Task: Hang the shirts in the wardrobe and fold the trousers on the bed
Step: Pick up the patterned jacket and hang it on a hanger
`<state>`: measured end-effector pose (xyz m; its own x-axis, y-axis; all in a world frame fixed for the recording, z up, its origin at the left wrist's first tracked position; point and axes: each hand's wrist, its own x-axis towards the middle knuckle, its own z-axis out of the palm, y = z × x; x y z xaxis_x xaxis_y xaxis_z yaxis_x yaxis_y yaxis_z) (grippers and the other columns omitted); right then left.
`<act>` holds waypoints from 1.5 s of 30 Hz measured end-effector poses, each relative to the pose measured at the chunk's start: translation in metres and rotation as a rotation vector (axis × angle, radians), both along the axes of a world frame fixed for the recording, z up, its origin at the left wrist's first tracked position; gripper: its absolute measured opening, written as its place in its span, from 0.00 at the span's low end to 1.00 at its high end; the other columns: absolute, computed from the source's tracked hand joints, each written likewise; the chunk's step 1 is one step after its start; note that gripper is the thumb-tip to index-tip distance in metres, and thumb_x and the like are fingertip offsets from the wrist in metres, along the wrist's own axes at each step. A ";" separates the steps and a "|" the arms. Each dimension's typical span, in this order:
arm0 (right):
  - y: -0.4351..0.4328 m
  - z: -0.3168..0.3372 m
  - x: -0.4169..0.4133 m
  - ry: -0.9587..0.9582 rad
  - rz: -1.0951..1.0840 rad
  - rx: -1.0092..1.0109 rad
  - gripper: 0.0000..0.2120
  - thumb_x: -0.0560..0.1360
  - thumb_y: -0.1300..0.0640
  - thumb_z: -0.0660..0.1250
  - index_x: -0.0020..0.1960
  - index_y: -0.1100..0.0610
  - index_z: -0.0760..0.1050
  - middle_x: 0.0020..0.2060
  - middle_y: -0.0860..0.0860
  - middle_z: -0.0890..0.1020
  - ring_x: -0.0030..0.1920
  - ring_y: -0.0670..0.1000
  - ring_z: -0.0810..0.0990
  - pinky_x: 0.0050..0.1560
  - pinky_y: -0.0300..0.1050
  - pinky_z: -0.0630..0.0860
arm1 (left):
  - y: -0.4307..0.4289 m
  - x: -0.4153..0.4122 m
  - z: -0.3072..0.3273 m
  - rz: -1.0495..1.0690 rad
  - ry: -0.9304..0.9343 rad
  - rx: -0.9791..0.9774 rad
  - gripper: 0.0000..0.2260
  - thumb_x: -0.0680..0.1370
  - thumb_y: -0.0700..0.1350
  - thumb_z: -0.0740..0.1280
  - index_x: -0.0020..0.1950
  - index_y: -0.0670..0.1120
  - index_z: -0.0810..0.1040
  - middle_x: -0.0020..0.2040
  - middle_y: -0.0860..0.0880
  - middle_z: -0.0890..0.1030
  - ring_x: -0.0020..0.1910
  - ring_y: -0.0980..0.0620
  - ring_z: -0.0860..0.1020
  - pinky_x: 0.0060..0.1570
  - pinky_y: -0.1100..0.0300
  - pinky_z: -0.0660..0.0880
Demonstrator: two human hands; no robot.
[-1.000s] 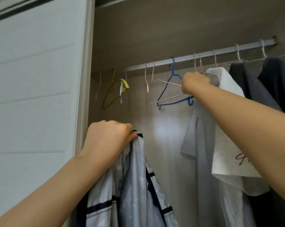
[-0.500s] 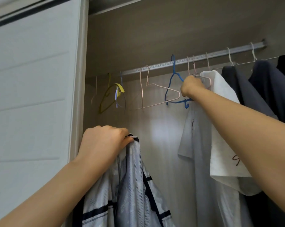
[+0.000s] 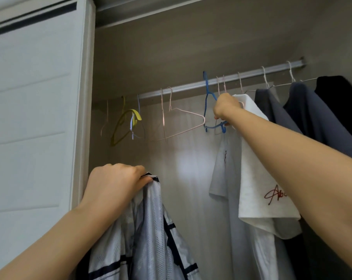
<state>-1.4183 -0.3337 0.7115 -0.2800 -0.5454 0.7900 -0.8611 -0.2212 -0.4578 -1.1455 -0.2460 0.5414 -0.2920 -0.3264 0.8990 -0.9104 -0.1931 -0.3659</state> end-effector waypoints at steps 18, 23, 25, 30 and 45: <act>0.030 -0.083 0.032 -0.250 0.299 -0.023 0.19 0.79 0.63 0.58 0.67 0.70 0.63 0.64 0.64 0.73 0.61 0.64 0.75 0.48 0.46 0.69 | 0.009 -0.008 -0.001 -0.029 0.002 0.060 0.22 0.80 0.67 0.51 0.56 0.56 0.78 0.46 0.53 0.84 0.50 0.46 0.82 0.40 0.58 0.73; 0.051 -0.152 0.038 -0.324 0.444 -0.006 0.17 0.76 0.63 0.57 0.64 0.66 0.64 0.57 0.61 0.76 0.55 0.63 0.77 0.54 0.54 0.75 | 0.024 -0.011 -0.015 -0.140 0.005 0.083 0.29 0.78 0.69 0.43 0.54 0.57 0.79 0.45 0.55 0.84 0.48 0.46 0.83 0.41 0.55 0.76; 0.058 -0.177 0.038 -0.342 0.514 -0.023 0.17 0.75 0.64 0.57 0.64 0.64 0.62 0.53 0.58 0.76 0.52 0.62 0.78 0.54 0.58 0.77 | 0.037 -0.014 -0.025 -0.239 -0.001 0.069 0.30 0.76 0.68 0.44 0.48 0.54 0.81 0.40 0.54 0.84 0.43 0.44 0.83 0.35 0.53 0.76; 0.073 -0.215 0.028 -0.435 0.724 -0.006 0.08 0.76 0.61 0.54 0.55 0.60 0.64 0.50 0.59 0.80 0.48 0.61 0.80 0.52 0.58 0.78 | 0.073 -0.030 -0.043 -0.304 -0.035 0.019 0.20 0.78 0.61 0.56 0.42 0.50 0.82 0.32 0.49 0.82 0.33 0.41 0.82 0.27 0.54 0.74; 0.178 -0.345 -0.021 -0.479 1.317 0.006 0.07 0.82 0.53 0.54 0.47 0.54 0.64 0.31 0.47 0.74 0.29 0.44 0.69 0.29 0.32 0.67 | 0.172 -0.095 -0.116 -0.546 1.266 0.111 0.15 0.74 0.49 0.74 0.36 0.38 0.81 0.31 0.44 0.80 0.30 0.53 0.75 0.37 0.57 0.72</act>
<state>-1.4390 -0.1554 0.3666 0.1949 -0.6182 0.7615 0.2131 -0.7311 -0.6481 -1.2409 -0.0736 0.4253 0.5828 -0.5229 0.6220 -0.5807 0.2674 0.7689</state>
